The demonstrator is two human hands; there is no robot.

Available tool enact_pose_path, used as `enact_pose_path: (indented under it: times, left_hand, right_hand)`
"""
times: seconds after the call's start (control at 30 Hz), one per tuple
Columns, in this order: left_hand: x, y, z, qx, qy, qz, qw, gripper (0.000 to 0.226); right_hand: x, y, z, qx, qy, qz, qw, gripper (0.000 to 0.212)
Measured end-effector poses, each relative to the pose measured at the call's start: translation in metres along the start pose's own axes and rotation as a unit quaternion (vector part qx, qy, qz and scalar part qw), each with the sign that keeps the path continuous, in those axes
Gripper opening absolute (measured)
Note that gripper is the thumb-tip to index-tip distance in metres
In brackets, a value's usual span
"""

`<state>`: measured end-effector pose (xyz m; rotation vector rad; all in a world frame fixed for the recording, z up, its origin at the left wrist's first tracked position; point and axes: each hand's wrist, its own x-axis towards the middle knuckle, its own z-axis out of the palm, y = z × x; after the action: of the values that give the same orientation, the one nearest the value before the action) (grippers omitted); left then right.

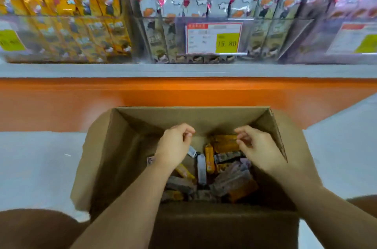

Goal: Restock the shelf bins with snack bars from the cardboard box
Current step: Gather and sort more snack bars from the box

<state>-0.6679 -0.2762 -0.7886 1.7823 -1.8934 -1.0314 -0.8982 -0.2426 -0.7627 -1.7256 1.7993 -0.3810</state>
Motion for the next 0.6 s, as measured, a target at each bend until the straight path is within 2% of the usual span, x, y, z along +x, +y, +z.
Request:
enact_pose_path:
  times: [0.13, 0.23, 0.33, 0.5, 0.6]
  left_hand:
    - [0.01, -0.022, 0.028, 0.011, -0.052, -0.054, 0.997, 0.019]
    - [0.011, -0.038, 0.04, 0.008, -0.066, -0.089, 0.994, 0.019]
    - [0.009, -0.056, 0.04, 0.022, -0.084, -0.14, 0.986, 0.023]
    - [0.005, -0.081, 0.042, 0.039, -0.173, -0.193, 0.965, 0.027]
    - [0.001, -0.084, 0.043, 0.071, -0.277, -0.196, 0.938, 0.031]
  right_hand:
    - [0.009, 0.016, 0.025, -0.035, -0.2, 0.066, 0.977, 0.033]
    - [0.01, 0.023, 0.038, -0.113, -0.296, 0.086, 0.945, 0.033]
    - [0.009, 0.033, 0.05, -0.164, -0.324, 0.065, 0.929, 0.023]
    - [0.009, 0.037, 0.056, -0.191, -0.342, 0.094, 0.915, 0.059]
    - [0.013, 0.034, 0.054, -0.173, -0.33, 0.099, 0.923, 0.055]
